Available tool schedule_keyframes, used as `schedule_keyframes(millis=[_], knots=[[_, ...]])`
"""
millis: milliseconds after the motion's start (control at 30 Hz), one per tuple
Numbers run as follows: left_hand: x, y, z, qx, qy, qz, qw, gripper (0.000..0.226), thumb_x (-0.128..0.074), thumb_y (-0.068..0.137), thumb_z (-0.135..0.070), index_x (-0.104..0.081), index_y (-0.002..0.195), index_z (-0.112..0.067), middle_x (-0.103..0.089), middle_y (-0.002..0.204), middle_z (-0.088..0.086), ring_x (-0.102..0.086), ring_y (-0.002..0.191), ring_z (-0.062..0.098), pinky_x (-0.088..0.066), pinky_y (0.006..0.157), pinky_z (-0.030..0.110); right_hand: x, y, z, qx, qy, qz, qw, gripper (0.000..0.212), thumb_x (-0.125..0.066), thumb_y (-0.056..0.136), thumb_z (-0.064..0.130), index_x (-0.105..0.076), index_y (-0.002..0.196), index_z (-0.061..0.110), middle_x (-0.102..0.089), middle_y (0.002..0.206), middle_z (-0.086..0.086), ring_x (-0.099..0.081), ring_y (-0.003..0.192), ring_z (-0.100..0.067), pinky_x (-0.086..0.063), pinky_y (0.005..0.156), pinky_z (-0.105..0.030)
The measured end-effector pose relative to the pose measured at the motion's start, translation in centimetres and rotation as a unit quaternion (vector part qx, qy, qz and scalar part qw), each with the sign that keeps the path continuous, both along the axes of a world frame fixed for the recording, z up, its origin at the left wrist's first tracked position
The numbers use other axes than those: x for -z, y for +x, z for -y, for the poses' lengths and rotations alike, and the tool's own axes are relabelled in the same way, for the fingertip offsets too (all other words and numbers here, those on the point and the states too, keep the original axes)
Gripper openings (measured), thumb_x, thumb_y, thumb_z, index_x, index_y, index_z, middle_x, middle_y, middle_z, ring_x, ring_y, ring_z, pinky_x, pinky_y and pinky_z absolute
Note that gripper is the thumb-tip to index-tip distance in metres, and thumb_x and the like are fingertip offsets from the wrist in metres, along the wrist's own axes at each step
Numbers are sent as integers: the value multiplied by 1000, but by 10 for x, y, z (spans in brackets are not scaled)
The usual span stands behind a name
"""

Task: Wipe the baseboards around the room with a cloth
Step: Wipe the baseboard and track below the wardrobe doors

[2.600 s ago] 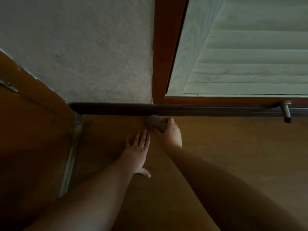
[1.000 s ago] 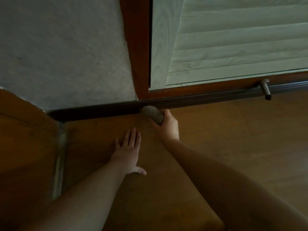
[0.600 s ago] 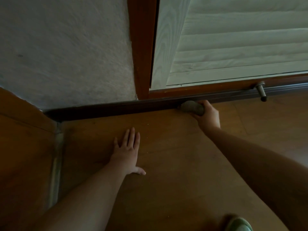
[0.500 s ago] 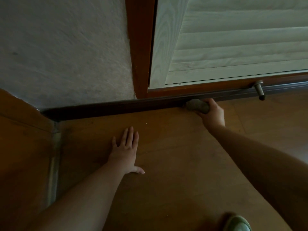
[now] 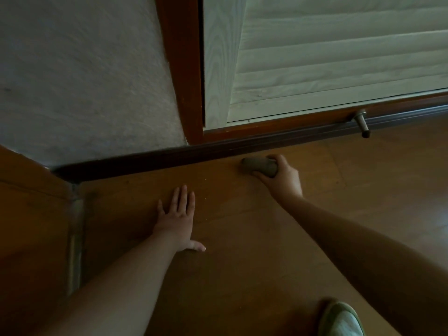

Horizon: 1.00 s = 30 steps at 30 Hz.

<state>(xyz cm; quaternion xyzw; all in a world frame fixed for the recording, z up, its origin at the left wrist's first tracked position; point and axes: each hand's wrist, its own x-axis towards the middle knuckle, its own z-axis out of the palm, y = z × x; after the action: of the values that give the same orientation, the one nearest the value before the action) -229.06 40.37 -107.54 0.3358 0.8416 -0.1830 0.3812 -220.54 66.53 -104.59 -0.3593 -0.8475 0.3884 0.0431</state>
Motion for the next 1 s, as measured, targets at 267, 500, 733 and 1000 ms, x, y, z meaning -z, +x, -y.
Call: schedule_keyframes(millis=[267,500,733,1000], knots=[[0,3,1,14,22,-29,999,147,-63,66,-84,31,149,-8,40,154,18,29,146,38,-6,119,65,-9,-56,124,-58,-95,-88,990,50,-75,84,41,-52,122,19,-65,117,0,-62,107,-12,-55,83,-23],[-1,5,-1,-15,16,-13,1000,147,-69,67,-77,38,145,-13,46,150,14,33,144,35,0,120,63,-15,-55,52,60,-117,-89,987,52,-75,85,31,-50,128,16,-61,126,-2,-58,114,-12,-48,77,-11],[-10,8,-11,-35,3,0,999,147,-74,70,-69,38,145,-10,45,151,16,32,144,37,-1,120,63,-28,-29,-42,81,-9,-47,996,50,-78,83,34,-52,122,16,-58,107,5,-57,102,-12,-48,83,-24],[-8,13,-10,-45,7,-29,999,146,-74,68,-72,33,149,-13,41,155,14,29,147,34,-7,120,63,-24,0,-69,216,-34,-72,973,45,-72,88,34,-50,122,15,-60,112,-3,-60,105,-20,-47,80,-30]])
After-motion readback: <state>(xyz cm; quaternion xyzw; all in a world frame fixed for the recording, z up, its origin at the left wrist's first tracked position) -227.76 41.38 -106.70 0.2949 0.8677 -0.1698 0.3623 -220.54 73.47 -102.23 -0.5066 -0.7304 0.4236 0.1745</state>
